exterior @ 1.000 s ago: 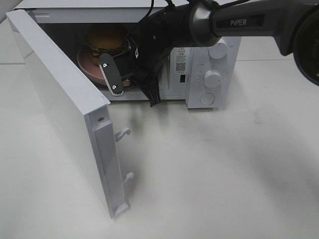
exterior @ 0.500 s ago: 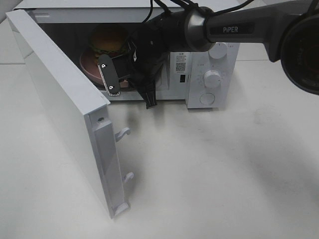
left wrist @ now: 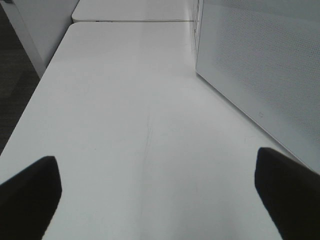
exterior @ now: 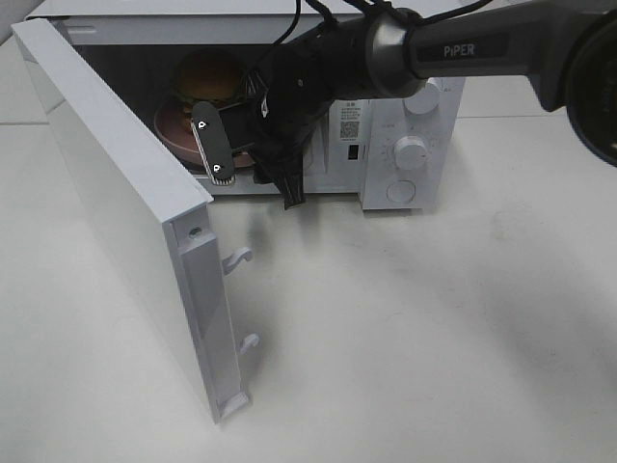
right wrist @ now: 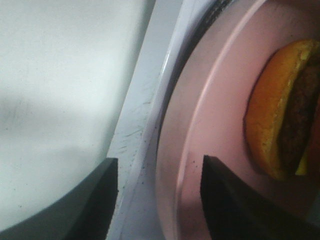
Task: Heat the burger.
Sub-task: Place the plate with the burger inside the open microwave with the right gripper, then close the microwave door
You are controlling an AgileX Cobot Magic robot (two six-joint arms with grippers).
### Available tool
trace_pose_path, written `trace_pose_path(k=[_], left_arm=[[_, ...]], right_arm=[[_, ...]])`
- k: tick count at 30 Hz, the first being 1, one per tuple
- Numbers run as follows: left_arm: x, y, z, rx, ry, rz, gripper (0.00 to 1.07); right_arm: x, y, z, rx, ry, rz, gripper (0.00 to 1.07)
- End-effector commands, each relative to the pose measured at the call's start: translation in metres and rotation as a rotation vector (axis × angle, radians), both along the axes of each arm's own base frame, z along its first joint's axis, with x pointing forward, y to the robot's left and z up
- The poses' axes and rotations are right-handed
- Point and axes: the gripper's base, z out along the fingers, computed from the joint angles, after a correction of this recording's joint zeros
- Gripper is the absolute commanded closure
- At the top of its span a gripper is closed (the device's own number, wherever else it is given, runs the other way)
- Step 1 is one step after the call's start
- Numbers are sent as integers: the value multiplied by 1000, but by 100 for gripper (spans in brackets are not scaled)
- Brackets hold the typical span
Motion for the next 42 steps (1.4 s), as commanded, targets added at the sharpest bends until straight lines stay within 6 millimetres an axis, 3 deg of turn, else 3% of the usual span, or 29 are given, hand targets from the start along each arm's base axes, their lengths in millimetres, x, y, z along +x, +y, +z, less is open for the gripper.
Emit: trace_pose_path(k=[1,14,26,34,42], left_arm=[[-2,0,0,3,-14,5,9],[-2,0,0,3,-14,5,9],[-2,0,0,3,-14,5,9],[-2,0,0,3,-14,5,9],[-2,0,0,3,-14,5,9]], right_arm=[[-4,-2,5,14,-6,-2,51],[-32,-22,20,53,8,-36,34],[-64,-45,31,41,12,-22,33],[-84,-74,45,42,13,-64,33],[-116,-98,61,117,26,-156,33]])
